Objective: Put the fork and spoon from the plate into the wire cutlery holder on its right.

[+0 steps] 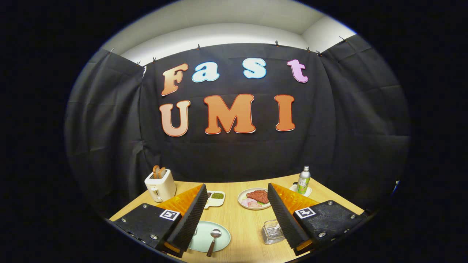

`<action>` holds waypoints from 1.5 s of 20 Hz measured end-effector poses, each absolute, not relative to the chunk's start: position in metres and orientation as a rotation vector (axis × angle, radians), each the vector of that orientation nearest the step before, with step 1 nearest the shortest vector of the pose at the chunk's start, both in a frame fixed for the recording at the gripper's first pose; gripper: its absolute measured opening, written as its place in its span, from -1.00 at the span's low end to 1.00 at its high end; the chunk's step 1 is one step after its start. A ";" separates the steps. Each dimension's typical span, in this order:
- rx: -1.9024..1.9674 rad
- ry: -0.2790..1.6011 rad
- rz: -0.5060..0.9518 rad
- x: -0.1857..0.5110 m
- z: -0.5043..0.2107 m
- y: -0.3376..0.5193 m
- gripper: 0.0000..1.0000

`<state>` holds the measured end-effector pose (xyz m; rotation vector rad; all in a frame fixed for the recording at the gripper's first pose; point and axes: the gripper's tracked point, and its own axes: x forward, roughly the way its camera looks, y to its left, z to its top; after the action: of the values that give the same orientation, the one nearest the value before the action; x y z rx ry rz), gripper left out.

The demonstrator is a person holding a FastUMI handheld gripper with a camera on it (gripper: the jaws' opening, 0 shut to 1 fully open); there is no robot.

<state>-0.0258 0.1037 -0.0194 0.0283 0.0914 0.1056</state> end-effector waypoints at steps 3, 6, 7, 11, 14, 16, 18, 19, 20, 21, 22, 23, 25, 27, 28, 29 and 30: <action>0.020 0.071 0.077 -0.020 -0.012 0.104 0.97; 0.006 0.068 0.078 -0.016 -0.016 0.111 0.97; 0.008 0.088 0.089 -0.016 -0.026 0.115 0.96; 0.017 0.206 0.104 -0.014 -0.084 0.128 0.96; 0.006 0.319 0.106 -0.015 -0.137 0.141 0.97; -0.008 0.383 0.113 -0.017 -0.170 0.151 0.97; -0.020 0.439 0.121 -0.020 -0.198 0.160 0.97; -0.025 0.466 0.131 -0.021 -0.213 0.166 0.97; -0.032 0.489 0.137 -0.021 -0.225 0.171 0.97; -0.039 0.507 0.146 -0.021 -0.235 0.176 0.97; -0.053 0.526 0.148 -0.023 -0.246 0.179 0.97; -0.063 0.546 0.154 -0.023 -0.258 0.182 0.97; -0.074 0.590 0.161 -0.024 -0.277 0.187 0.97; -0.087 0.621 0.163 -0.024 -0.291 0.188 0.98; -0.100 0.632 0.161 -0.023 -0.296 0.188 0.93; -0.113 0.642 0.161 -0.024 -0.299 0.188 0.86; -0.128 0.661 0.154 -0.024 -0.304 0.185 0.77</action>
<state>-0.0244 0.1854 -0.3037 -0.1283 0.6605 0.1538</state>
